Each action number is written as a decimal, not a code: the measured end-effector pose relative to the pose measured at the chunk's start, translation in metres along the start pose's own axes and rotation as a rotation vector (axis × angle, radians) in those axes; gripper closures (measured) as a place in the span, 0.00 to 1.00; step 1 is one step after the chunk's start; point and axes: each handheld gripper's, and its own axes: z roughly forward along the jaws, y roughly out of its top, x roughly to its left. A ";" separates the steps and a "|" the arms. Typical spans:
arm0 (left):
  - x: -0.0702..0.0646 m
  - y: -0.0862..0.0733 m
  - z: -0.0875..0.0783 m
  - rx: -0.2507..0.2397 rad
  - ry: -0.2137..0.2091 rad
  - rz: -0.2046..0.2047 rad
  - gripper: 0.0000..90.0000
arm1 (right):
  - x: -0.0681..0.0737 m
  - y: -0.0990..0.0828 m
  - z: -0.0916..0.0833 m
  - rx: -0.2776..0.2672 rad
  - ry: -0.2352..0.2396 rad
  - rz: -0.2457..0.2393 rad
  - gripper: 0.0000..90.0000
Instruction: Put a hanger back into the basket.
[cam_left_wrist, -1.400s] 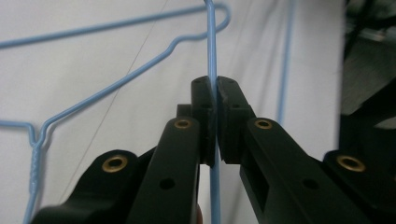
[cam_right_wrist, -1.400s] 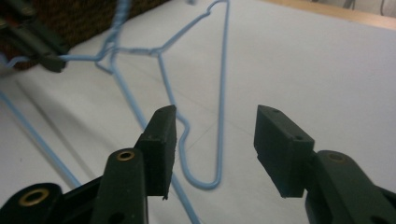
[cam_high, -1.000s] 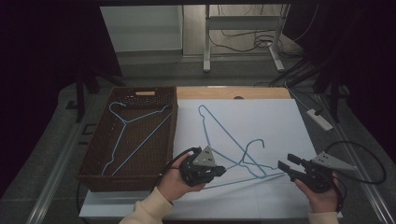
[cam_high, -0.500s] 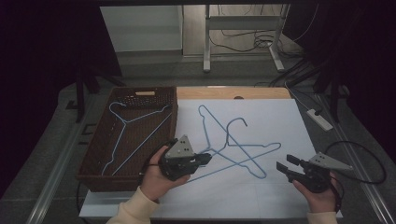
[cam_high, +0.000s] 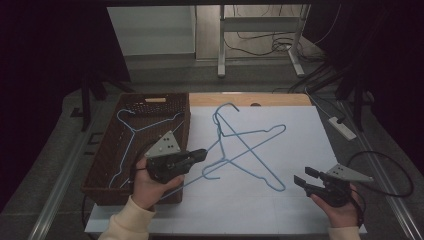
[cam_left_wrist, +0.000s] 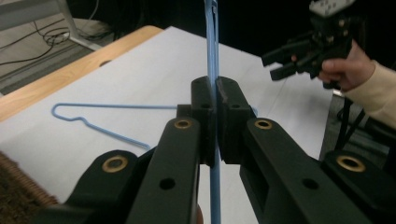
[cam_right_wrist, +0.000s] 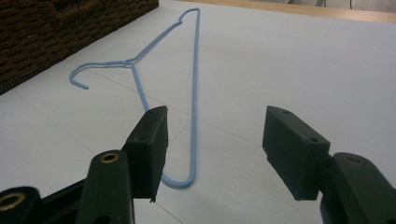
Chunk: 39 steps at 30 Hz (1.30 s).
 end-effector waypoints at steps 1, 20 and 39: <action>0.002 0.000 -0.003 -0.010 0.002 -0.008 0.97 | 0.000 0.000 0.000 0.001 0.000 0.000 0.47; 0.025 0.020 -0.050 -0.090 0.087 -0.016 0.96 | 0.002 -0.001 0.001 0.022 -0.012 -0.019 0.46; 0.082 -0.019 -0.094 -0.051 0.297 -0.116 0.96 | 0.002 0.000 0.003 0.023 -0.010 -0.025 0.46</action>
